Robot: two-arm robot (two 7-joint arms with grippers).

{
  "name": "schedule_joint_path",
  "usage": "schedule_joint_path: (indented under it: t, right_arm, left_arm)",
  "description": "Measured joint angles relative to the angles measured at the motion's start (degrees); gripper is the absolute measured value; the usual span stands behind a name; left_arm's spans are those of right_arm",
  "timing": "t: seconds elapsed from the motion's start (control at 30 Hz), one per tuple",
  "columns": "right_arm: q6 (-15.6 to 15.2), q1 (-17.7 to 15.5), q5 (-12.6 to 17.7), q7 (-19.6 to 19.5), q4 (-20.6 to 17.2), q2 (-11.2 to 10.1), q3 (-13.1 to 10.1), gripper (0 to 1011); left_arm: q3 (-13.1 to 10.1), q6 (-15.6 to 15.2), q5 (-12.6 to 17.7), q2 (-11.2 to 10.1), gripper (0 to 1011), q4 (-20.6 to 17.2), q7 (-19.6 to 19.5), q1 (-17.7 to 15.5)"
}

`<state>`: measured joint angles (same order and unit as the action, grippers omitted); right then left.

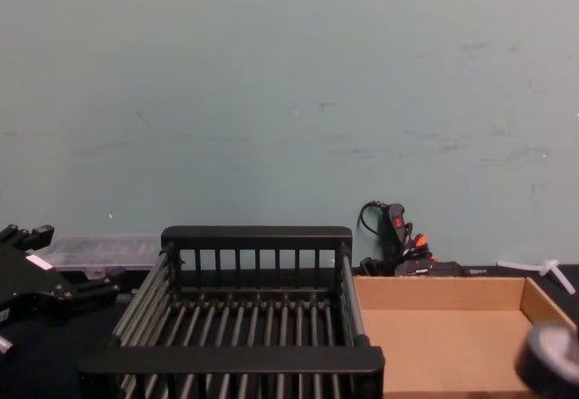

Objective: Pick up the white tape and place it into the black box , Pick up the silver tape and place it into the brown box.

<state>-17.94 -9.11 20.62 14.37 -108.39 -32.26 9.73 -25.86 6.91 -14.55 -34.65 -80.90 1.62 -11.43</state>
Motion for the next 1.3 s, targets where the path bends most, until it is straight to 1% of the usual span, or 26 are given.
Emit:
schedule_joint_path:
  t: [0.17,0.2,0.33,0.37,0.5,0.53,0.57,0.6,0.67,0.7,0.73,0.83,0.9,0.93,1.17,1.3]
  right_arm:
    - [1.5,2.5,-0.3,0.3,0.7,1.4,-0.3,104]
    - [2.0,3.7,-0.7,0.3,1.3,2.0,-0.1,104]
    - [3.1,6.6,-1.9,0.1,3.1,3.4,0.6,104]
    - [3.6,8.0,-2.6,-0.1,4.2,4.2,0.9,104]
    - [4.6,10.8,-4.0,-1.0,6.5,6.1,1.5,104]
    - [5.2,12.3,-4.8,-1.5,7.8,7.3,1.9,104]
    - [5.5,13.0,-5.2,-1.8,8.6,7.7,2.1,104]
    - [6.0,14.5,-6.1,-2.3,10.2,8.8,2.5,104]
    - [6.6,16.0,-7.0,-2.8,11.8,9.8,3.0,104]
    - [7.0,17.5,-7.9,-3.2,13.6,10.8,3.4,104]
    - [7.0,17.5,-7.9,-3.2,13.6,10.8,3.4,104]
    - [7.8,20.7,-10.1,-4.0,18.1,12.8,4.6,104]
    - [8.1,21.8,-10.9,-4.3,19.9,13.5,5.1,104]
    - [8.2,22.8,-11.7,-4.5,21.5,14.1,5.4,104]
    - [8.6,26.0,-14.7,-5.1,27.8,16.3,6.7,104]
    - [8.8,27.0,-16.1,-5.3,30.5,17.1,7.2,104]
  left_arm:
    - [0.0,0.0,0.0,0.0,1001,0.0,0.0,0.0]
    - [0.0,0.0,0.0,0.0,1001,0.0,0.0,0.0]
    - [0.0,0.0,0.0,0.0,1001,0.0,0.0,0.0]
    - [0.0,0.0,0.0,0.0,1001,0.0,0.0,0.0]
    - [0.0,0.0,0.0,0.0,1001,0.0,0.0,0.0]
    - [0.0,0.0,0.0,0.0,1001,0.0,0.0,0.0]
    - [0.0,0.0,0.0,0.0,1001,0.0,0.0,0.0]
    - [0.0,0.0,0.0,0.0,1001,0.0,0.0,0.0]
    - [0.0,0.0,0.0,0.0,1001,0.0,0.0,0.0]
    - [0.0,0.0,0.0,0.0,1001,0.0,0.0,0.0]
    - [0.0,0.0,0.0,0.0,1001,0.0,0.0,0.0]
    - [0.0,0.0,0.0,0.0,1001,0.0,0.0,0.0]
    - [0.0,0.0,0.0,0.0,1001,0.0,0.0,0.0]
    - [0.0,0.0,0.0,0.0,1001,0.0,0.0,0.0]
    - [0.0,0.0,0.0,0.0,1001,0.0,0.0,0.0]
    - [0.0,0.0,0.0,0.0,1001,0.0,0.0,0.0]
